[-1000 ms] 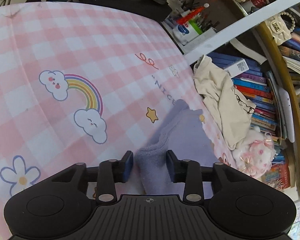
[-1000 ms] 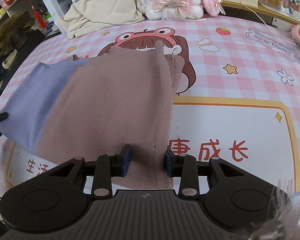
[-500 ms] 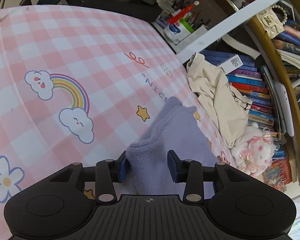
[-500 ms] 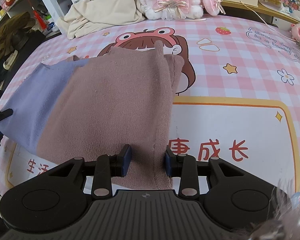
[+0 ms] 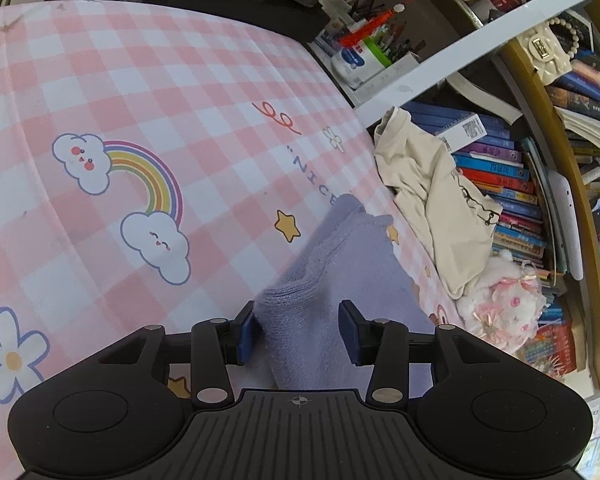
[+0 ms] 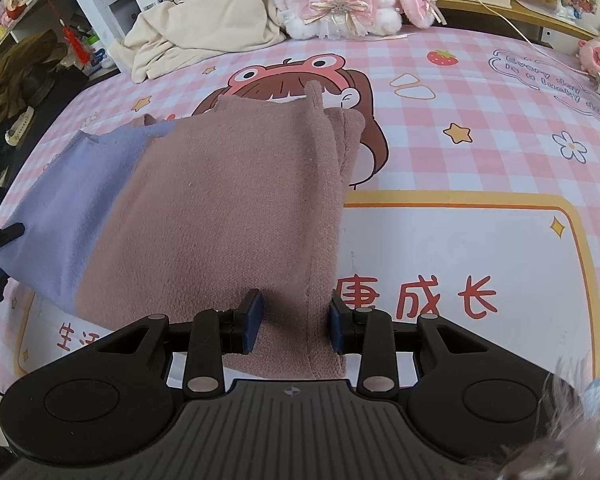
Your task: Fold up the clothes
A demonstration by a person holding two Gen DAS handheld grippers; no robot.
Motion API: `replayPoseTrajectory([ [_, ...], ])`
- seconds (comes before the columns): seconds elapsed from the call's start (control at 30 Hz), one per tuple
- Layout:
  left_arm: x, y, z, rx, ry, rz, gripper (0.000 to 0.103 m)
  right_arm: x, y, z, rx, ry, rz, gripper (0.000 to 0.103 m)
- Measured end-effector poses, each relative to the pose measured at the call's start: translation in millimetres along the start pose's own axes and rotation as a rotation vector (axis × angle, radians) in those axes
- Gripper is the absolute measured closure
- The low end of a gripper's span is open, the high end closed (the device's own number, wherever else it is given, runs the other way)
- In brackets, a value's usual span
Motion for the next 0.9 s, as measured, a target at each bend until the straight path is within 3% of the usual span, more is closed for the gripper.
replayPoseTrajectory([
  [0.2, 0, -1, -1, 0.008, 0.001, 0.009, 0.065, -2, 0, 0, -0.002, -0.009, -0.003, 0.071],
  [0.47, 10, 2, -4, 0.054, 0.016, -0.010, 0.087, -4, 4, -1, 0.019, -0.009, -0.017, 0.071],
  [0.7, 31, 10, 1, 0.074, -0.015, -0.036, 0.088, -8, 24, -4, 0.113, -0.006, 0.078, 0.071],
  [0.9, 36, 12, 3, 0.085, -0.015, -0.049, 0.088, 10, 17, 7, 0.139, -0.085, 0.065, 0.068],
])
Point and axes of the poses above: each gripper's, at about its wrist camera, not at the fingertips, and z roughly against the way its jaws point, y to its left, x to its top, the point moved 4 cm from there along -z, roughly the way its jaws point, and after that the axes turned 3 degrees about -z, right-handed, at the moved point
